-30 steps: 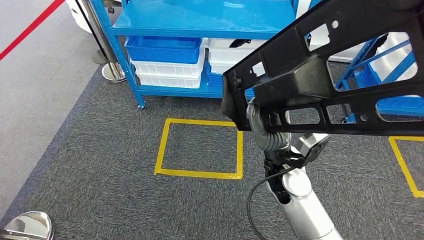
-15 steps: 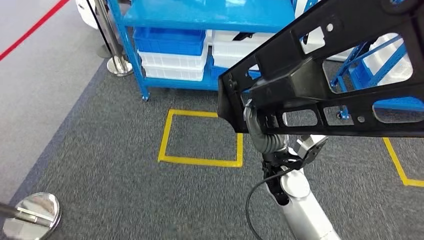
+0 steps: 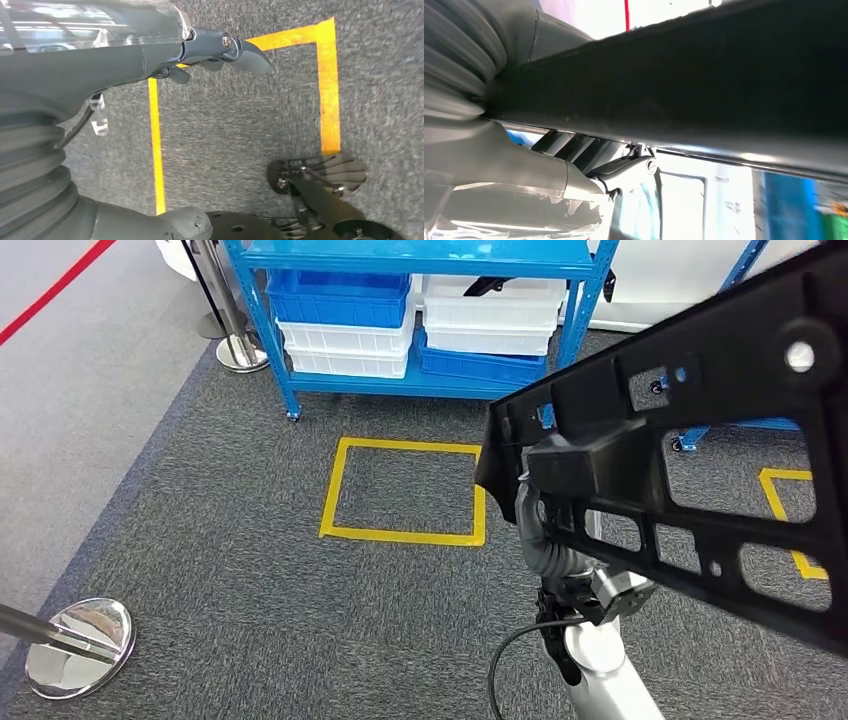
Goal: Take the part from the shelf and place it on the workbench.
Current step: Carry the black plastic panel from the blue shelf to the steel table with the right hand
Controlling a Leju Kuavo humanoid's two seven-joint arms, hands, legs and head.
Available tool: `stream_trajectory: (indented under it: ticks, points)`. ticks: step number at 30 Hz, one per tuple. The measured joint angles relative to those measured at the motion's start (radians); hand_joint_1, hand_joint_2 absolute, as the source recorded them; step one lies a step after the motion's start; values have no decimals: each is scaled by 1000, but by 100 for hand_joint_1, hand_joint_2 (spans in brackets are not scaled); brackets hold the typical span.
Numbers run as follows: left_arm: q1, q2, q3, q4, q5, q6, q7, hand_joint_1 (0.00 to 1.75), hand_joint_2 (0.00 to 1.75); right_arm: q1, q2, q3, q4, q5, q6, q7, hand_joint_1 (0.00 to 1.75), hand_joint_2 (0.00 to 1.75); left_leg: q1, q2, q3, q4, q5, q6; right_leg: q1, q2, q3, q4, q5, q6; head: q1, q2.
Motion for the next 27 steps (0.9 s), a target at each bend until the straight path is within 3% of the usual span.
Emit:
stream_trajectory:
  ticks: [2,3,4,5,7,8,9,11,13,14,15,18,20,22,23,24,25,27]
  points:
    - [4,-2,7,0,3,15,20,0,175,101,9,-15,-37,96,-77,-63,175,175,-1,-2,-44,15,33,-23,6,-3,144,-175,8,-27,2,0]
    - [6,-3,12,0,4,24,30,0,175,154,15,-22,-56,145,-115,-93,175,175,0,-3,-63,35,28,-35,9,-6,205,-262,-2,-44,2,0]
    - [8,-3,17,0,4,28,35,0,175,198,22,-28,-68,176,-140,-111,175,175,4,-4,-76,68,3,-45,8,-8,207,-287,-4,-56,1,0]
    - [10,-4,21,0,4,31,36,0,175,221,26,-31,-73,190,-149,-117,175,175,7,-4,-93,121,-43,-50,8,-10,200,-287,3,-62,0,0]
    - [14,-4,26,0,4,32,39,0,175,255,32,-37,-79,208,-162,-124,175,175,10,-4,-129,252,-119,-58,9,-10,182,-284,17,-66,-1,0]
    - [14,-4,27,0,3,33,41,0,175,269,33,-41,-80,216,-169,-126,175,175,11,-4,-134,293,-129,-61,10,-9,172,-281,23,-65,-1,0]
    - [14,-5,28,0,3,34,44,0,175,283,35,-45,-83,227,-177,-127,175,175,11,-4,-121,298,-122,-61,11,-8,163,-277,28,-63,-1,0]
    - [14,-5,29,0,-2,35,50,0,175,314,39,-57,-91,244,-191,-133,175,175,11,-16,-38,195,-78,-54,12,-1,149,-269,33,-58,-1,0]
    - [16,-4,30,0,-7,37,52,0,175,341,41,-72,-101,244,-195,-143,175,175,12,-53,55,60,-62,-39,10,8,138,-263,38,-50,0,0]
    - [18,-4,31,0,-10,38,52,0,175,351,42,-81,-106,239,-194,-148,175,175,10,-66,78,23,-63,-33,8,12,134,-262,41,-45,-1,0]
    - [19,-4,32,0,-11,39,52,0,175,363,43,-91,-111,233,-192,-153,175,175,8,-70,86,7,-68,-29,5,19,130,-261,45,-39,-2,0]
    - [19,-7,34,0,-13,40,51,0,175,394,44,-122,-125,221,-186,-159,175,175,10,-38,88,-16,-57,-16,4,34,119,-250,43,-20,-3,0]
    - [19,-10,34,0,-14,41,49,0,175,404,44,-138,-130,218,-185,-161,175,175,15,-13,87,-28,-47,-6,4,26,79,-172,-8,-13,2,0]
    - [18,-10,34,0,-16,40,46,0,175,413,44,-148,-131,218,-185,-162,175,175,14,8,80,-28,-44,-2,1,18,18,-46,-71,-4,5,0]
    - [17,-11,34,0,-18,39,45,0,175,420,44,-154,-132,218,-185,-162,175,175,14,18,77,-26,-43,-2,-1,16,-1,-3,-83,0,5,0]
    - [16,-11,34,0,-19,38,44,0,175,425,44,-159,-132,218,-185,-162,175,175,14,28,74,-24,-43,-3,-4,13,-4,6,-76,3,6,0]
    - [16,-12,34,0,-20,36,44,0,175,428,44,-164,-132,218,-185,-162,175,175,15,37,72,-19,-44,-5,-7,8,13,-22,-52,7,6,0]
    - [14,-14,34,0,-21,33,43,0,175,430,44,-174,-133,218,-185,-162,175,175,14,54,66,-4,-50,-14,-11,-23,82,-147,7,10,7,0]
